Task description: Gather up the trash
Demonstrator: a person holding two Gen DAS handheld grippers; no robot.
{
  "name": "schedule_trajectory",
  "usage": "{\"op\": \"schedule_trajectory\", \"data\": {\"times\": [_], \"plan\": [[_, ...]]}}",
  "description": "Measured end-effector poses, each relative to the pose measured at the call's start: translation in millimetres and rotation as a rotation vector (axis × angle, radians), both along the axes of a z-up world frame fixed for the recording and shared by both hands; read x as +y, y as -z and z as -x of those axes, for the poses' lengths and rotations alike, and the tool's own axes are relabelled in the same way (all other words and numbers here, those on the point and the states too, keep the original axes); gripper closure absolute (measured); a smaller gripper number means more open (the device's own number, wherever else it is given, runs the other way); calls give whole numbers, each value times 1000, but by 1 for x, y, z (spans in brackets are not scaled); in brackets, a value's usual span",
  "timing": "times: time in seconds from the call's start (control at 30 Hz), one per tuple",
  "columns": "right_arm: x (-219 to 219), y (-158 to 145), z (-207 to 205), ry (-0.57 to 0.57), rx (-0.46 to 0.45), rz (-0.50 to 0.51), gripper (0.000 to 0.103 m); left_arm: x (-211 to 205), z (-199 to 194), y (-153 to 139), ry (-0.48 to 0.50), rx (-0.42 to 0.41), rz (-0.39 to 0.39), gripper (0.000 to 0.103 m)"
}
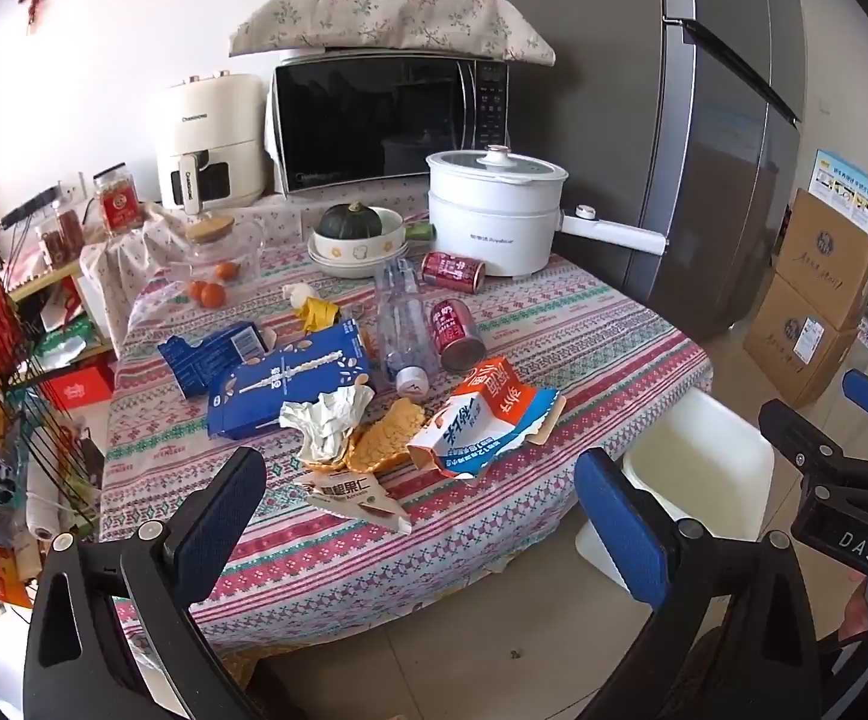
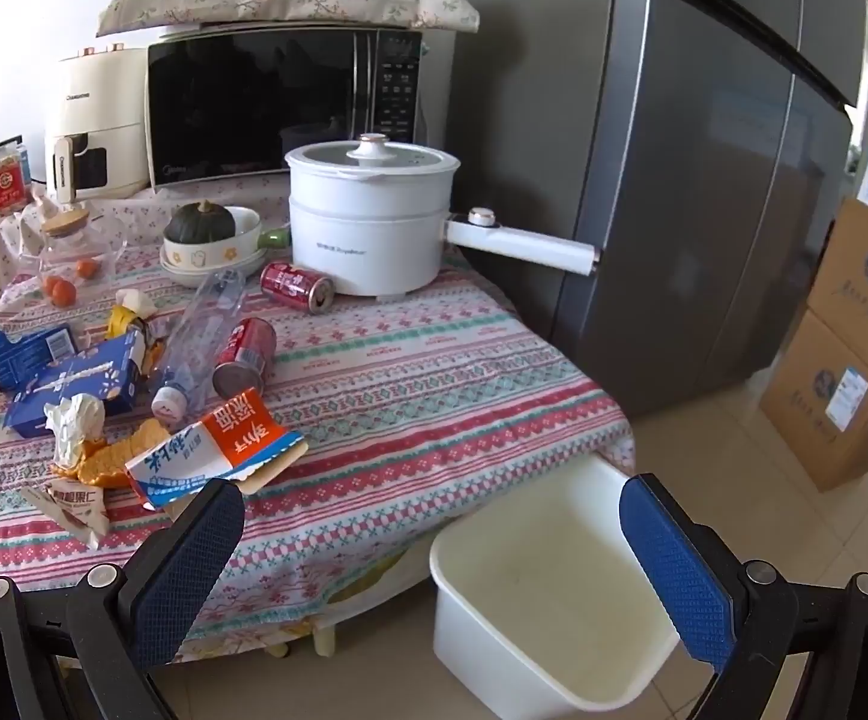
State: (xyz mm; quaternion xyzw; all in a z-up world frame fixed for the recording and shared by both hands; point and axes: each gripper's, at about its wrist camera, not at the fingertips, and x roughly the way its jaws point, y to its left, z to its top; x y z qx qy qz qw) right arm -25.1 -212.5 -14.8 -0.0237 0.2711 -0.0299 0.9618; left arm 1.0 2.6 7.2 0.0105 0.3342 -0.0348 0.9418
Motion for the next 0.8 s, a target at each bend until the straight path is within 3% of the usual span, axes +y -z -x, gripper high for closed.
{"op": "schedule_trajectory", "data": {"times": [0.8], "plan": [[4, 6, -1, 1, 16, -18, 0, -1, -2, 9, 17, 21, -7, 0]]}}
